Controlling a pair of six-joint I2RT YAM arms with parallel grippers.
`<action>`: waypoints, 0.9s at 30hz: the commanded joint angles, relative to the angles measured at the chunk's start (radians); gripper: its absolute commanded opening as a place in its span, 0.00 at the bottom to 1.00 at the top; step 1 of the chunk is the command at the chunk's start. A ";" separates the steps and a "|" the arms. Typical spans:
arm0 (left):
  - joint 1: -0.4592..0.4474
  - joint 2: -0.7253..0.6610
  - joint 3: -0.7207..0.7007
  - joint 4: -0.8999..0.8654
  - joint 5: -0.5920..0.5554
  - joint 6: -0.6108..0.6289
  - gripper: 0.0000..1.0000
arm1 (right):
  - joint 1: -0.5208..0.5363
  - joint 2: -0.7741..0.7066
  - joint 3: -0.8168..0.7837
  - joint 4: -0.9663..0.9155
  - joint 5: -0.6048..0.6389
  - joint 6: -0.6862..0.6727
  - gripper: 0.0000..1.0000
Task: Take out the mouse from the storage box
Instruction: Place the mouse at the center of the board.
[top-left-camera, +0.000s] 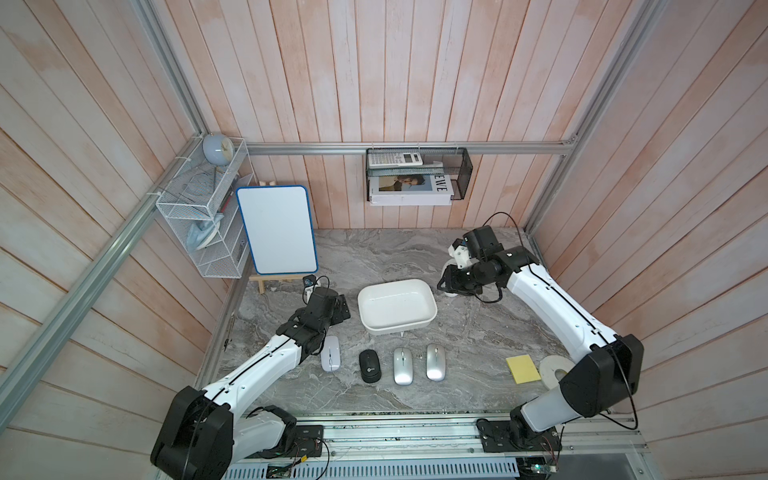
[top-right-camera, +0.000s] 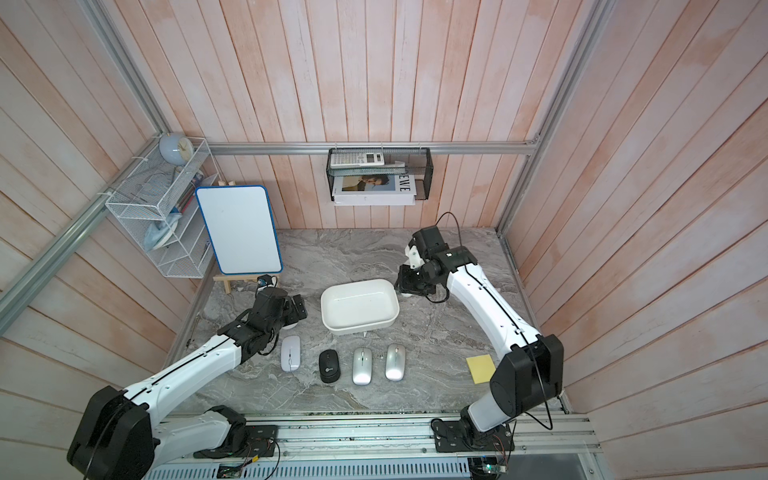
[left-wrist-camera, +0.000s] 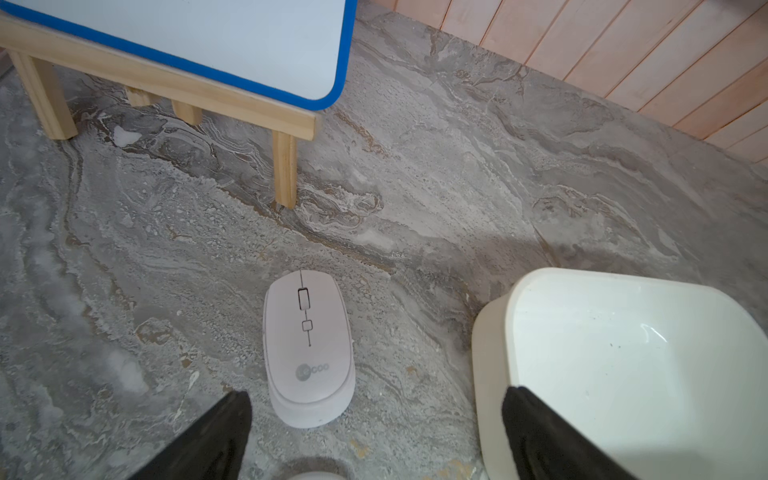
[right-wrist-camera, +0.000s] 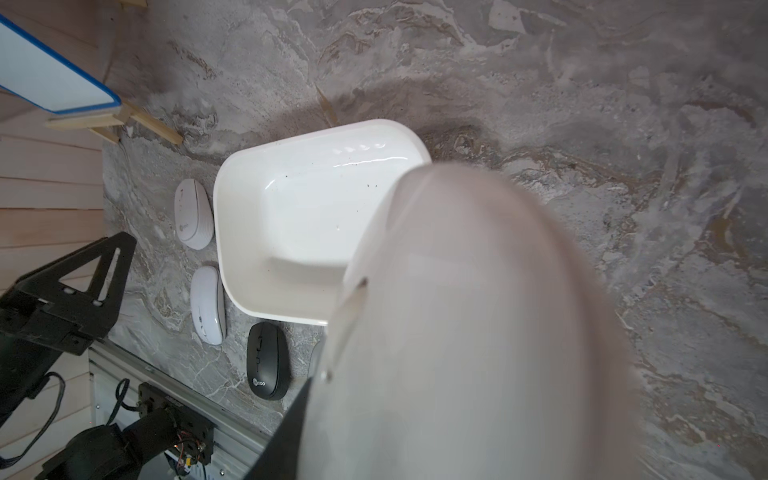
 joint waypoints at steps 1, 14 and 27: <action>0.006 -0.001 -0.003 0.017 0.001 0.009 1.00 | -0.074 -0.070 -0.140 0.197 -0.145 0.081 0.10; 0.007 0.006 -0.018 0.048 -0.005 0.015 1.00 | -0.169 -0.042 -0.428 0.418 -0.182 0.095 0.09; 0.006 0.011 -0.019 0.054 -0.011 0.019 1.00 | -0.170 0.163 -0.501 0.556 -0.240 0.082 0.08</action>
